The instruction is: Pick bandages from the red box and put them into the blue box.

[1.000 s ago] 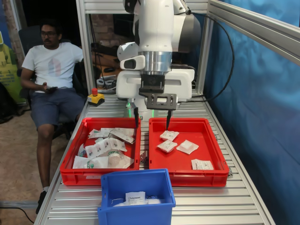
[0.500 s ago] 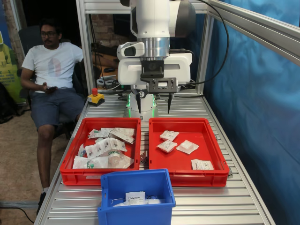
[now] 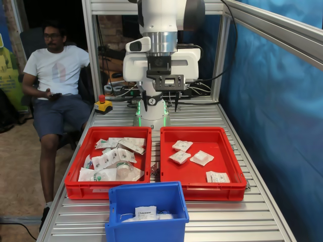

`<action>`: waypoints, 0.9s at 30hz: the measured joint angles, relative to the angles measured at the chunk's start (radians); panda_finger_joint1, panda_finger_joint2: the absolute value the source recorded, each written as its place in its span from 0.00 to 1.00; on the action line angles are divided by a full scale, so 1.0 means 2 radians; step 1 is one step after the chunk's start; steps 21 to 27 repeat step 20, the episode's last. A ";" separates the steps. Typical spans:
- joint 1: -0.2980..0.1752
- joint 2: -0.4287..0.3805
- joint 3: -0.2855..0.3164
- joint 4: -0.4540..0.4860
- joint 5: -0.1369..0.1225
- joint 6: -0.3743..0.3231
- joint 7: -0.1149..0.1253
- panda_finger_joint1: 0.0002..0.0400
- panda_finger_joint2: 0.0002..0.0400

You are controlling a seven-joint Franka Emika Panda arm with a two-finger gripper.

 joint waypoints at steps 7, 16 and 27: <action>-0.012 -0.019 0.013 -0.003 -0.002 -0.063 0.000 1.00 1.00; -0.022 -0.034 0.026 -0.004 -0.003 -0.093 0.000 1.00 1.00; -0.025 -0.035 0.028 -0.005 -0.003 -0.098 0.000 1.00 1.00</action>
